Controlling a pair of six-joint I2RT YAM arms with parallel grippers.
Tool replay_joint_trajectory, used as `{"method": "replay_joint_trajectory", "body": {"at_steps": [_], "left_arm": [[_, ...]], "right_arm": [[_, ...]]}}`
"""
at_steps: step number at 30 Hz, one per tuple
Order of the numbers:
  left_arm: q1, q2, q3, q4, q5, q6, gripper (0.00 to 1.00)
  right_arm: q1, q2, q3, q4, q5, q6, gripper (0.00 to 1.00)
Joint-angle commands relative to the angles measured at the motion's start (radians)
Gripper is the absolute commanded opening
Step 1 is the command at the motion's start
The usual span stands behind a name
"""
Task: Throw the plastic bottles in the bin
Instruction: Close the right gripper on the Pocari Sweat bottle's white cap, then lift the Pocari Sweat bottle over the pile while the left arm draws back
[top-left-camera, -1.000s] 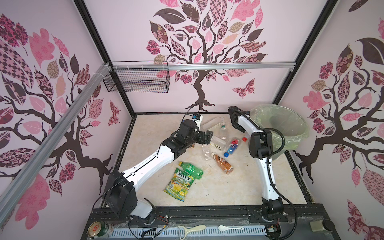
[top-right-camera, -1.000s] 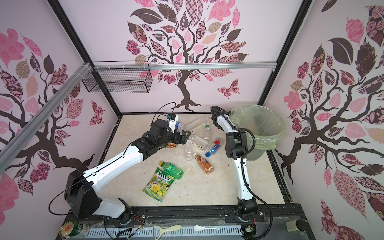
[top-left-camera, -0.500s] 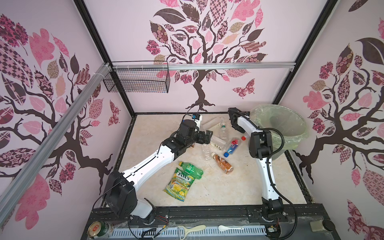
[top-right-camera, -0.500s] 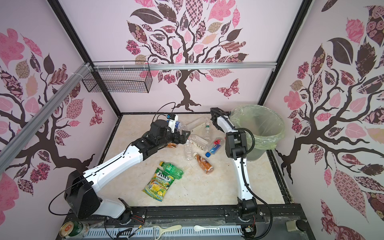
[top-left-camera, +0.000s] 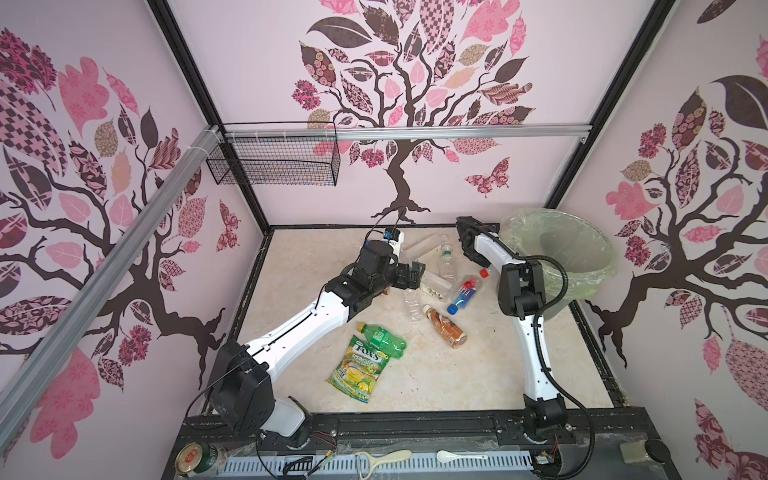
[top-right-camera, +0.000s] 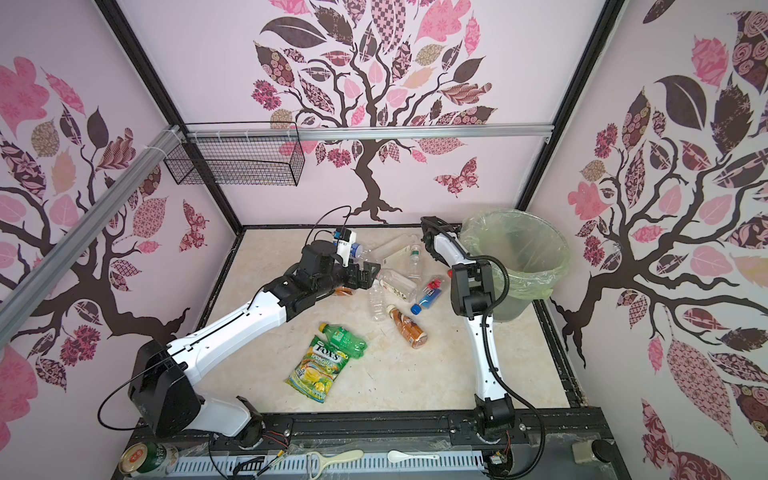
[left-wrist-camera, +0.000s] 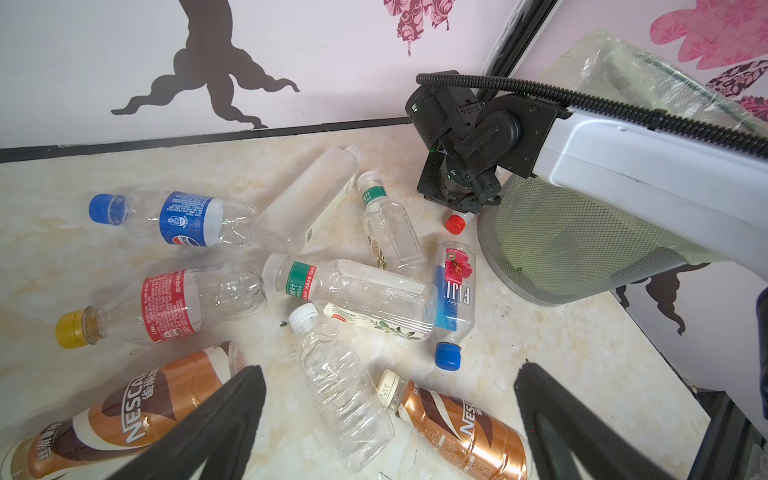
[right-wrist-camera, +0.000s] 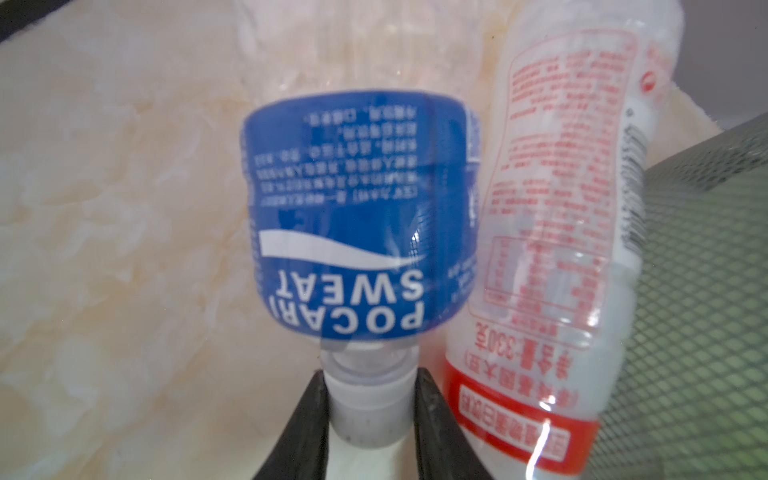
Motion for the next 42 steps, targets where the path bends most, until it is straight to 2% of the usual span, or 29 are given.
{"method": "replay_joint_trajectory", "body": {"at_steps": [1,12,28,33,42], "left_arm": [[-0.001,0.001,-0.02,0.007,-0.013,0.003,0.98],[0.0,-0.011,-0.023,-0.019,-0.073,-0.009,0.99],[0.004,-0.031,-0.019,-0.045,-0.124,-0.039,0.98],[0.021,-0.041,-0.016,-0.074,-0.158,-0.078,0.98],[0.093,-0.055,-0.021,-0.15,-0.197,-0.252,0.99]], "right_arm": [[0.0,-0.037,-0.01,-0.043,-0.049,0.095,0.21],[0.034,-0.124,-0.076,-0.012,-0.08,0.08,0.19],[0.099,-0.192,-0.074,-0.02,-0.059,0.027,0.17],[0.121,-0.216,-0.05,-0.03,-0.039,-0.01,0.17],[0.197,-0.276,0.006,-0.058,-0.043,-0.094,0.17]]}}
